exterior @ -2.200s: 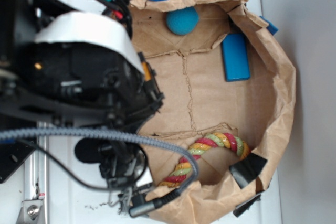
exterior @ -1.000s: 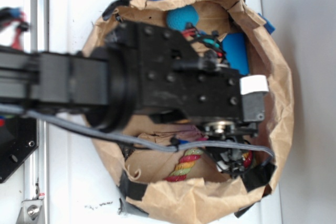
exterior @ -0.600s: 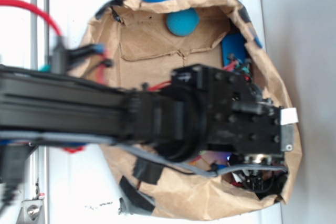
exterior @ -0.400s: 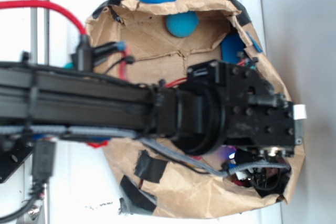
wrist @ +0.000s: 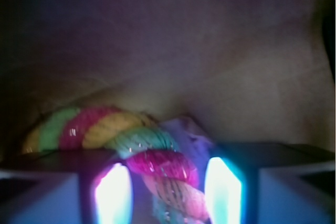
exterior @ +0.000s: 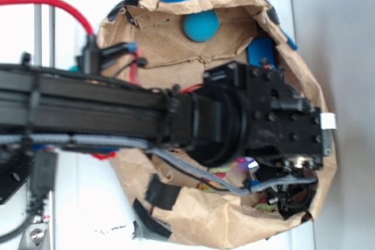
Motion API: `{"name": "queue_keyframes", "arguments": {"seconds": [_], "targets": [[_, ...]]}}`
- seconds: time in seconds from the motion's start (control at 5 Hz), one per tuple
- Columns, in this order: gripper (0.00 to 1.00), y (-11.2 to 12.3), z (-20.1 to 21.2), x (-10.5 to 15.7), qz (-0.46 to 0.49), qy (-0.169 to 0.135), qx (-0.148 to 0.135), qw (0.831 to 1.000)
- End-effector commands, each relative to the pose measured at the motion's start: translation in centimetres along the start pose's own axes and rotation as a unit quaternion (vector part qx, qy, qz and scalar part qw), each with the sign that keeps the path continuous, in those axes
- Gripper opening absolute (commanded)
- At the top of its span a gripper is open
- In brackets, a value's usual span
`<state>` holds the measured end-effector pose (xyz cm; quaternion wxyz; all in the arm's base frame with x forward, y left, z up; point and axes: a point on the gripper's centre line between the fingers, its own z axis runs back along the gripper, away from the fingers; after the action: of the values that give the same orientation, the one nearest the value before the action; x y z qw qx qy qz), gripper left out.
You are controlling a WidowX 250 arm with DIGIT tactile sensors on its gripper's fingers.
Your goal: Grab the multicolored rope.
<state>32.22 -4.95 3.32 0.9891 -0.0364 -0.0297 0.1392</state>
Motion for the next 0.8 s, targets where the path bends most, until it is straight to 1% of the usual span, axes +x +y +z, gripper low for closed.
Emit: {"name": "queue_keyframes", "arguments": {"seconds": [0.0, 0.2, 0.4, 0.6], "targets": [[0.00, 2.0, 4.4, 0.2, 0.020, -0.067, -0.014, 0.997], [0.00, 3.8, 6.8, -0.7, 0.024, -0.076, -0.042, 0.996], [0.00, 5.4, 10.3, -1.4, 0.050, -0.107, -0.081, 0.990], [0.00, 6.2, 13.7, -1.6, 0.048, -0.092, -0.053, 0.993]]}}
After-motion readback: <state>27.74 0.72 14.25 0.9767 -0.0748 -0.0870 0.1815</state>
